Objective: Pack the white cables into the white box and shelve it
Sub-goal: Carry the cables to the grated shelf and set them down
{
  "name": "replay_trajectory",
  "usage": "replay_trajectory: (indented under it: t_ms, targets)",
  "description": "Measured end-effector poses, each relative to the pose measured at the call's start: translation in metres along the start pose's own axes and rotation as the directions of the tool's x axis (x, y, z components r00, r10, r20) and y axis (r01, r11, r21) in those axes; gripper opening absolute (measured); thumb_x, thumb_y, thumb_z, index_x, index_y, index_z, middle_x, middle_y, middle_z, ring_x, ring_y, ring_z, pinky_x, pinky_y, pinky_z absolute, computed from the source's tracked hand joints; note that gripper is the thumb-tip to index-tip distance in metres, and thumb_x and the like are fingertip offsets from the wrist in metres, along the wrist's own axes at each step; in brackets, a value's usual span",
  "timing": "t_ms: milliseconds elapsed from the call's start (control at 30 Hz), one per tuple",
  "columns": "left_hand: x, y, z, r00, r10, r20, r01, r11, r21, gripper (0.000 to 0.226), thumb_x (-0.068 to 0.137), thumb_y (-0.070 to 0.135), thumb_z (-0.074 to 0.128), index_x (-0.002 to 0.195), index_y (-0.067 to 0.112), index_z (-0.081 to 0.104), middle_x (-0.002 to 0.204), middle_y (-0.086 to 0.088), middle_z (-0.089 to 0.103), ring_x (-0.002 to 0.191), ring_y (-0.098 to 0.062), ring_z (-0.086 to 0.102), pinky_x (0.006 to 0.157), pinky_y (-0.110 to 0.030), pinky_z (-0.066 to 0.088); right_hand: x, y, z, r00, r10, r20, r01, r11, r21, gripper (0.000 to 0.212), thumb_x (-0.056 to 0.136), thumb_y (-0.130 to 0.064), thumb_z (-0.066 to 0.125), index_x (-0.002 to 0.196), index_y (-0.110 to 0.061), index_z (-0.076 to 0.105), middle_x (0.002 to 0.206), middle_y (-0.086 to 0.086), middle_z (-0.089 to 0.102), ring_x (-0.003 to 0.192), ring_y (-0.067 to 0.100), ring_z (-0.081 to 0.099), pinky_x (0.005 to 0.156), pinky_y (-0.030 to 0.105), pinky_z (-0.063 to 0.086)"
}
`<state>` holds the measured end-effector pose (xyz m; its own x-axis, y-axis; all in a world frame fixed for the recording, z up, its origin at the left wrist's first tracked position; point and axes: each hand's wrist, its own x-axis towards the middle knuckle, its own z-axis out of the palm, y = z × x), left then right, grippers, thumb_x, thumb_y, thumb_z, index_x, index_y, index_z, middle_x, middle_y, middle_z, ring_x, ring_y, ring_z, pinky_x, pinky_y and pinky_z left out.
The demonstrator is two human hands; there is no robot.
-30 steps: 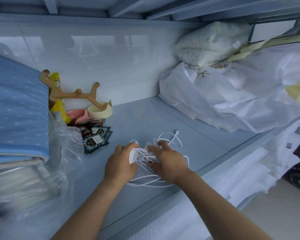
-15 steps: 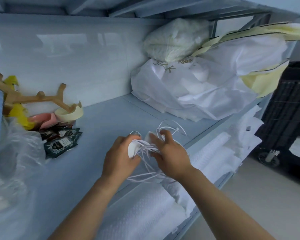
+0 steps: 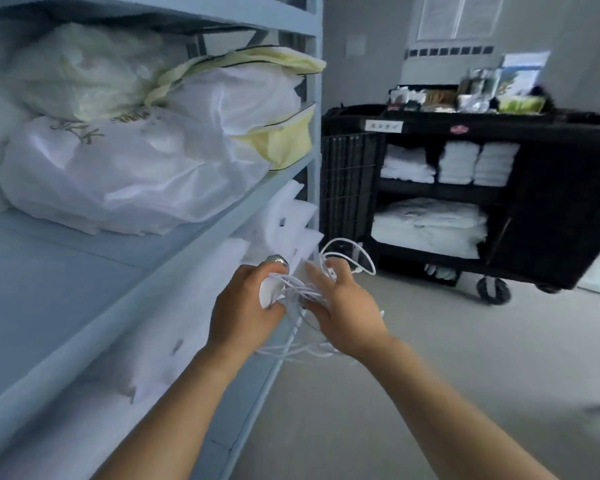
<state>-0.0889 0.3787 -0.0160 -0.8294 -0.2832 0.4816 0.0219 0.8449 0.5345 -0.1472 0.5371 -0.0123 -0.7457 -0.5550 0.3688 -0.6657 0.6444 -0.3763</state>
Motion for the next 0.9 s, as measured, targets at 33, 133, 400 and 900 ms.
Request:
replay_trajectory:
  t_ms: [33, 133, 400, 900]
  targets:
    - [0.001, 0.019, 0.018, 0.999, 0.025, 0.021, -0.025, 0.999, -0.026, 0.059, 0.061, 0.014, 0.069, 0.106, 0.047, 0.049, 0.105, 0.012, 0.058, 0.091, -0.013, 0.057, 0.069, -0.021, 0.04, -0.012, 0.021, -0.012, 0.999, 0.03, -0.013, -0.03, 0.999, -0.013, 0.049, 0.088, -0.031, 0.056, 0.133, -0.029, 0.037, 0.135, 0.008, 0.033, 0.087, 0.036, 0.058, 0.06, 0.04, 0.049]
    - [0.0, 0.077, 0.07, 0.992, 0.109, 0.066, -0.103, 0.99, -0.094, 0.057, 0.061, 0.013, 0.069, 0.106, 0.044, 0.052, 0.102, 0.014, 0.057, 0.091, -0.011, 0.055, 0.068, -0.022, 0.04, -0.05, 0.08, -0.048, 0.991, 0.119, -0.061, -0.122, 0.991, -0.05, 0.047, 0.087, -0.031, 0.057, 0.131, -0.028, 0.04, 0.132, 0.008, 0.035, 0.085, 0.035, 0.057, 0.057, 0.039, 0.049]
    - [-0.019, 0.239, 0.203, 0.898, 0.367, 0.244, -0.281, 0.903, -0.324, 0.052, 0.061, 0.013, 0.069, 0.105, 0.037, 0.058, 0.1, 0.005, 0.057, 0.087, -0.022, 0.058, 0.071, -0.037, 0.05, -0.177, 0.213, -0.141, 0.88, 0.41, -0.24, -0.449, 0.882, -0.139, 0.047, 0.086, -0.033, 0.058, 0.13, -0.025, 0.042, 0.134, 0.009, 0.035, 0.085, 0.036, 0.057, 0.059, 0.039, 0.049]
    - [-0.011, 0.451, 0.373, 0.622, 0.71, 0.33, -0.459, 0.672, -0.582, 0.05, 0.065, 0.021, 0.065, 0.106, 0.045, 0.05, 0.104, 0.013, 0.054, 0.075, -0.009, 0.053, 0.054, -0.019, 0.038, -0.284, 0.368, -0.254, 0.55, 0.657, -0.515, -0.81, 0.57, -0.137, 0.047, 0.087, -0.031, 0.058, 0.13, -0.027, 0.041, 0.14, 0.009, 0.032, 0.091, 0.034, 0.059, 0.062, 0.033, 0.044]
